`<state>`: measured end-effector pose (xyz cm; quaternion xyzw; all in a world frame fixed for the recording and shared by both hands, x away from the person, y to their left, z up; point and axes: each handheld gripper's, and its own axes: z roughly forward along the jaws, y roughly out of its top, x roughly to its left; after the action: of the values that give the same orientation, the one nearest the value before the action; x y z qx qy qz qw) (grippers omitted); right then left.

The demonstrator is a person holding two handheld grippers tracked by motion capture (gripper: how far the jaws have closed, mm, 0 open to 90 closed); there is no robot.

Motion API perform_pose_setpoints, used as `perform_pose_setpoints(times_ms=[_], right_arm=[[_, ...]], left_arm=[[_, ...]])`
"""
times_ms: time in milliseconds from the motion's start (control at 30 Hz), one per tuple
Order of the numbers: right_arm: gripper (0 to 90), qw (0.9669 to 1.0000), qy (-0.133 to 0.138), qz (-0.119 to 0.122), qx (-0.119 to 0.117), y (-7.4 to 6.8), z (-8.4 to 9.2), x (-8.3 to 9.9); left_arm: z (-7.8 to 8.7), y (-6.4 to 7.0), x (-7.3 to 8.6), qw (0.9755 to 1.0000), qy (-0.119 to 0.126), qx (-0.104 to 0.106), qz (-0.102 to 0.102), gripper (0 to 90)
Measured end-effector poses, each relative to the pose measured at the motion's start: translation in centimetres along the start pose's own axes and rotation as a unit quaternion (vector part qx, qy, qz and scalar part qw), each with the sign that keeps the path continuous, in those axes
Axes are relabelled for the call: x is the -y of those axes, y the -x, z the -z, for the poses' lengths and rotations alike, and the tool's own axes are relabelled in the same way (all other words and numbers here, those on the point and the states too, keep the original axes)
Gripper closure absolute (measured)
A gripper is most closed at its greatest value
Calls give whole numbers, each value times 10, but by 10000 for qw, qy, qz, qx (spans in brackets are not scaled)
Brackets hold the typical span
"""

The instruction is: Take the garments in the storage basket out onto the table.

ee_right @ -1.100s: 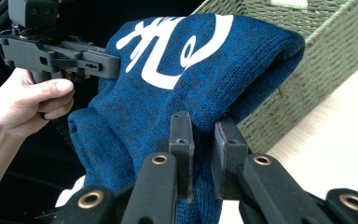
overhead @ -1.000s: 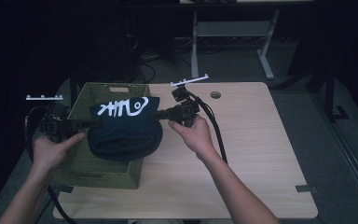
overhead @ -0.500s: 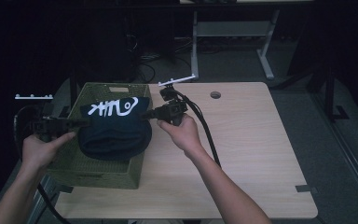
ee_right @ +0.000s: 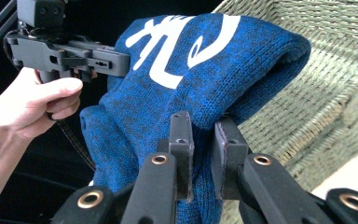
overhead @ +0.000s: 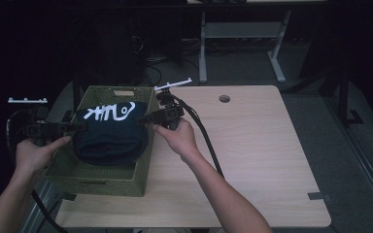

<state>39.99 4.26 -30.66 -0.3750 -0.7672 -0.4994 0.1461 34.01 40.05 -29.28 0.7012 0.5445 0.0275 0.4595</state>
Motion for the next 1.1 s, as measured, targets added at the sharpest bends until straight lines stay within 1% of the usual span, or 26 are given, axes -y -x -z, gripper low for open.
perform_pose_setpoints(times_ms=[133,267,367,467,533,667,800,1000,1033,1100], right_arm=[[794,10000,-30,11,23,0,-8,-3],[794,10000,-11,-43,-2,2,-16,-4],[794,10000,-13,-57,-6,4,-22,-4],[792,10000,-31,-78,-9,6,-29,-5],[793,9999,-60,-88,5,7,-32,-5],[792,9999,-96,-130,30,12,-39,-6],[793,9998,-128,-124,92,15,-44,-7],[792,9996,-137,-198,124,22,-51,-6],[792,9996,-137,-188,136,23,-53,-6],[792,9995,-163,-203,175,25,-55,-6]], left_arm=[[1,-6,0,10000,-11,-61,23,752],[2,-12,0,9999,20,-82,93,752],[3,-17,-1,9999,18,-135,58,752],[3,-21,0,9998,38,-171,69,752],[2,-25,1,9998,28,-178,61,752],[-3,-33,3,9998,12,-165,134,752],[-8,-38,3,9996,-20,-216,153,751],[-14,-45,4,9995,-34,-247,172,751],[-15,-46,4,9995,-31,-262,201,751],[-17,-49,5,9994,-68,-270,209,751]])
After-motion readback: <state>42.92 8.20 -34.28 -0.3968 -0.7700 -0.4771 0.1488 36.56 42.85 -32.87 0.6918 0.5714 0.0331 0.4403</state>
